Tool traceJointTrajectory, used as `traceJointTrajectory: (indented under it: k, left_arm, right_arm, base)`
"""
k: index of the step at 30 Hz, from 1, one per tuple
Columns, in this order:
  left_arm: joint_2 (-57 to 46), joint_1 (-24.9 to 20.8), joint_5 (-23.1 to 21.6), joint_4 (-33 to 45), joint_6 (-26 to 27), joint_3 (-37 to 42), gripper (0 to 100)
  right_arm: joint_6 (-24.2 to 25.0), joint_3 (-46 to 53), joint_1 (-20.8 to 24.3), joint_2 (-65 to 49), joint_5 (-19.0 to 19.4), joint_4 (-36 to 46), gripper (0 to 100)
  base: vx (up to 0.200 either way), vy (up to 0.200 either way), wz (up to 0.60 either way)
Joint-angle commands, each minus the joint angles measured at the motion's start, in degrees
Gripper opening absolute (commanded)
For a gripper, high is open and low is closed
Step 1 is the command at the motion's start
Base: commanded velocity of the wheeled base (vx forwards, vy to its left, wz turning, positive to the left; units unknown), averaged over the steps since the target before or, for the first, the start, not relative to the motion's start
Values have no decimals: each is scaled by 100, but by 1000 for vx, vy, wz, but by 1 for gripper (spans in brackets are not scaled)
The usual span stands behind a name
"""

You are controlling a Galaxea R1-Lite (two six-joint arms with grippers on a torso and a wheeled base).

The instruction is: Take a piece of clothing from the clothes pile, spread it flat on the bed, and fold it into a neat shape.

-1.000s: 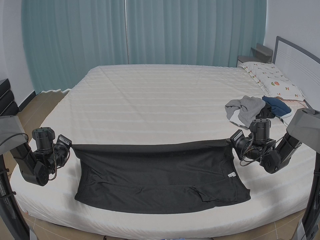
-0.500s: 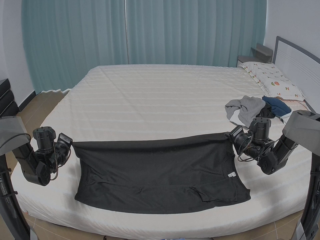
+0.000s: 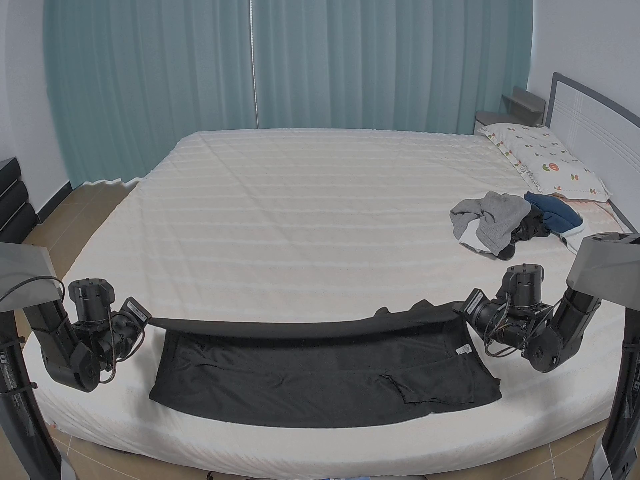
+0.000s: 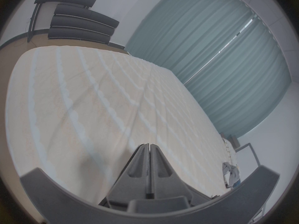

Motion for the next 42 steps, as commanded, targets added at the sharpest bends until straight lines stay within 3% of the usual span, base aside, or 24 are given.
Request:
traceJointTrajectory:
  k: [1, 8, 24, 25, 26, 36, 42]
  left_arm:
    - [148, -65, 6, 14, 180, 175, 0]
    - [517, -65, 15, -22, 549, 324, 0]
    - [517, -109, 15, 22, 575, 403, 0]
    - [517, -144, 15, 22, 575, 412, 100]
    - [517, -153, 6, 22, 575, 412, 100]
    - [368, -144, 15, 22, 575, 394, 100]
    - [359, -135, 32, -39, 523, 201, 100]
  right_arm:
    - [-197, 306, 23, 13, 61, 1, 0]
    - [-373, 350, 23, 74, 61, 282, 0]
    - [-452, 376, 94, 83, 61, 528, 0]
    - [-452, 376, 94, 83, 61, 528, 0]
    - [-452, 368, 94, 74, 61, 528, 100]
    - [-452, 385, 6, -339, 61, 581, 100]
    - [-452, 280, -284, -602, 61, 748, 100]
  base:
    - [0, 0, 0]
    - [0, 0, 0]
    - [0, 0, 0]
    - [0, 0, 0]
    - [0, 0, 0]
    - [0, 0, 0]
    - [0, 0, 0]
